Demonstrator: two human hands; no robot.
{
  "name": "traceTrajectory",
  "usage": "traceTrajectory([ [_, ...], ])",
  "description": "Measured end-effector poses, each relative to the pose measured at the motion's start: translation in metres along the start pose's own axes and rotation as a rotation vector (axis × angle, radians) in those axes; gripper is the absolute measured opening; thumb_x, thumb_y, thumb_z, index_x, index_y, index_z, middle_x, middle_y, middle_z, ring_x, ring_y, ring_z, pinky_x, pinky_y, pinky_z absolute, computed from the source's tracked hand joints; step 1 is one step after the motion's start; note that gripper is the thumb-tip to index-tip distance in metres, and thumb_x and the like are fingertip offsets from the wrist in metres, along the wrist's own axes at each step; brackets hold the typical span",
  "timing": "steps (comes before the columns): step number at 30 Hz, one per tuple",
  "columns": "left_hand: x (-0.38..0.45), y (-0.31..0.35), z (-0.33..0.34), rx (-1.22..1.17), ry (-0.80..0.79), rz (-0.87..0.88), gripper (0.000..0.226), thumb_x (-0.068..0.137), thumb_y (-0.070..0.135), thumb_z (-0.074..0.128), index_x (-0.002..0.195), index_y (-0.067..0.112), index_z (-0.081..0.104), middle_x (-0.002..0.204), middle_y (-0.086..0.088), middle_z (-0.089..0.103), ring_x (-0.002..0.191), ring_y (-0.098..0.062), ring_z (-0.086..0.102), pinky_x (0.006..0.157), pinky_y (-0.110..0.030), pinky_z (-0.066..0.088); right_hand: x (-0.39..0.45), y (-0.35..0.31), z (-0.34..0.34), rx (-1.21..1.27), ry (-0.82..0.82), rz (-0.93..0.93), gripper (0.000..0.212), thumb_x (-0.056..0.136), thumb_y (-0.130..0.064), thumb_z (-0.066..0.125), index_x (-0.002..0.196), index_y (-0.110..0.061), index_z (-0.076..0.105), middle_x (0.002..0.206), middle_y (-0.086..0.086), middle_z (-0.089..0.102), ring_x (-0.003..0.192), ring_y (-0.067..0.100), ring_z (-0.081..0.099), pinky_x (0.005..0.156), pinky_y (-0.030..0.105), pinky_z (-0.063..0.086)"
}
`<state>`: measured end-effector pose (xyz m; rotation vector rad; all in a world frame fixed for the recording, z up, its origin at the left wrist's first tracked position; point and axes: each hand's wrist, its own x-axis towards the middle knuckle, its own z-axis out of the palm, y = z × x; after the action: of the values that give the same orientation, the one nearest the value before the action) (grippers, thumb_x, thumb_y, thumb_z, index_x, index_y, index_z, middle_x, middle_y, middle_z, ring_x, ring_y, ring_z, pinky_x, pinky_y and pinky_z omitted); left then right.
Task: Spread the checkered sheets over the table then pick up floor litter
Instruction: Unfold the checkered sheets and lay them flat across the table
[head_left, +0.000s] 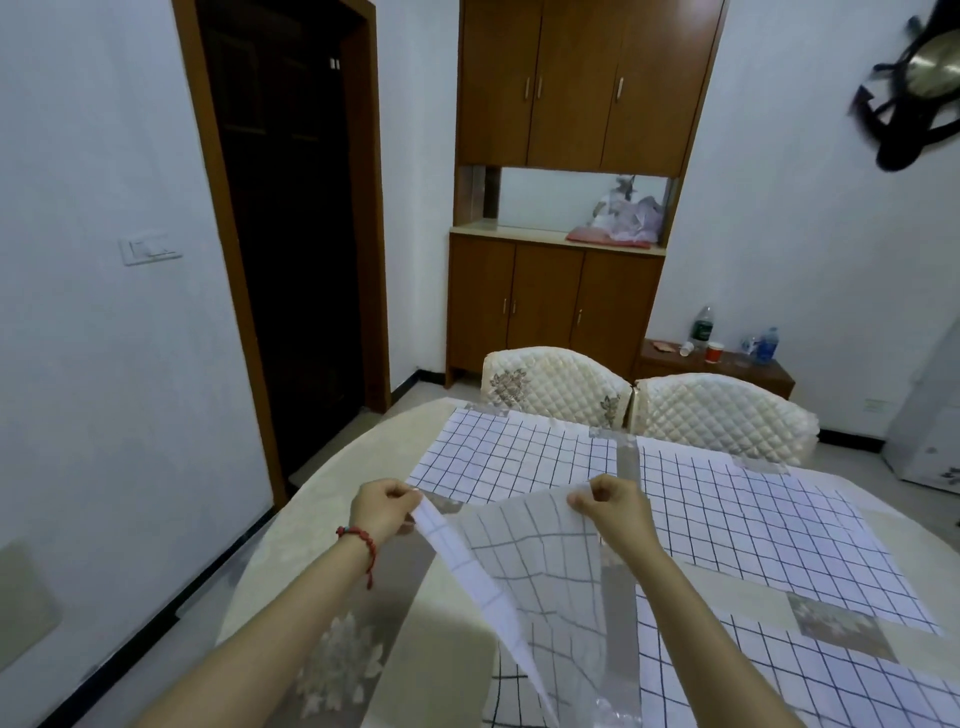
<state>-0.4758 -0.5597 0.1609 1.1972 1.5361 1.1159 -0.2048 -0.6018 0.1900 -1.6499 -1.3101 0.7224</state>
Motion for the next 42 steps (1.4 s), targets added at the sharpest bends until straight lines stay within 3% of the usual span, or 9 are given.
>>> traceTrajectory([
  [4,0.059,0.014,-0.017,0.072,0.029,0.034,0.019,0.083,0.005,0.06,0.065,0.009,0.062,0.077,-0.014,0.063,0.062,-0.022,0.058,0.045,-0.019,0.052,0.042,-0.012,-0.005,-0.016,0.162,0.036,0.018,0.079,-0.011,0.066,0.072,0.005,0.062,0.068,0.012,0.058,0.069,0.02,0.049,0.055,0.028,0.031],
  [8,0.111,0.039,-0.033,0.089,0.041,0.117,0.012,0.083,0.007,0.06,0.073,0.007,0.064,0.081,-0.015,0.064,0.067,-0.021,0.059,0.047,-0.021,0.051,0.079,-0.026,-0.015,-0.044,0.305,0.041,0.034,0.08,-0.015,0.065,0.052,-0.016,0.047,0.055,-0.002,0.046,0.058,0.015,0.044,0.049,0.026,0.028],
  [14,0.157,0.062,-0.053,0.164,0.14,0.317,0.007,0.081,0.016,0.063,0.081,0.012,0.068,0.079,-0.012,0.067,0.067,-0.016,0.06,0.062,-0.022,0.049,0.094,-0.032,-0.035,0.016,0.479,-0.027,0.031,0.08,-0.021,0.066,0.056,-0.02,0.047,0.058,-0.005,0.045,0.057,0.01,0.041,0.052,0.025,0.032],
  [20,0.159,0.045,-0.078,0.304,0.041,0.495,0.004,0.082,0.015,0.065,0.08,0.019,0.067,0.079,-0.002,0.065,0.075,-0.012,0.058,0.07,-0.024,0.043,0.053,-0.004,-0.045,0.099,0.516,-0.101,0.024,0.08,-0.011,0.067,0.065,-0.029,0.06,0.07,-0.009,0.061,0.068,0.005,0.056,0.062,0.02,0.043],
  [24,0.142,0.02,-0.087,0.398,0.053,0.546,0.004,0.081,0.011,0.065,0.081,0.01,0.069,0.08,-0.004,0.066,0.077,-0.015,0.058,0.061,-0.001,0.04,0.023,0.027,-0.042,0.14,0.543,-0.037,0.019,0.08,-0.01,0.067,0.069,-0.024,0.062,0.072,-0.006,0.062,0.071,0.01,0.056,0.065,0.018,0.044],
  [27,0.125,-0.004,-0.095,0.456,0.058,0.544,0.009,0.081,0.008,0.065,0.086,0.004,0.071,0.083,-0.008,0.068,0.078,-0.015,0.059,0.062,-0.003,0.041,-0.001,0.049,-0.034,0.146,0.553,0.002,0.018,0.079,-0.009,0.068,0.069,-0.023,0.063,0.072,-0.007,0.063,0.072,0.009,0.057,0.062,0.008,0.045],
  [31,0.099,-0.04,-0.104,0.451,0.078,0.475,0.009,0.077,0.0,0.066,0.083,0.004,0.072,0.084,-0.007,0.067,0.072,0.011,0.055,0.063,0.005,0.036,-0.035,0.083,-0.019,0.143,0.528,0.09,0.015,0.079,-0.006,0.067,0.074,-0.019,0.065,0.079,-0.001,0.066,0.078,0.014,0.06,0.064,0.006,0.046],
  [36,0.067,-0.093,-0.109,0.504,0.013,0.402,0.011,0.077,-0.002,0.065,0.078,0.007,0.071,0.087,-0.01,0.07,0.083,-0.022,0.058,0.069,-0.021,0.044,-0.072,0.12,0.011,0.113,0.444,0.211,0.014,0.079,-0.003,0.067,0.074,-0.016,0.066,0.081,0.0,0.066,0.083,0.019,0.059,0.069,0.023,0.045],
  [42,0.045,-0.147,-0.114,0.624,-0.045,0.299,0.01,0.077,-0.001,0.066,0.078,0.008,0.071,0.09,-0.012,0.069,0.089,-0.029,0.061,0.069,-0.035,0.05,-0.099,0.148,0.031,0.046,0.338,0.307,0.016,0.079,0.005,0.063,0.083,-0.01,0.067,0.091,0.006,0.065,0.089,0.019,0.057,0.079,0.029,0.041],
])
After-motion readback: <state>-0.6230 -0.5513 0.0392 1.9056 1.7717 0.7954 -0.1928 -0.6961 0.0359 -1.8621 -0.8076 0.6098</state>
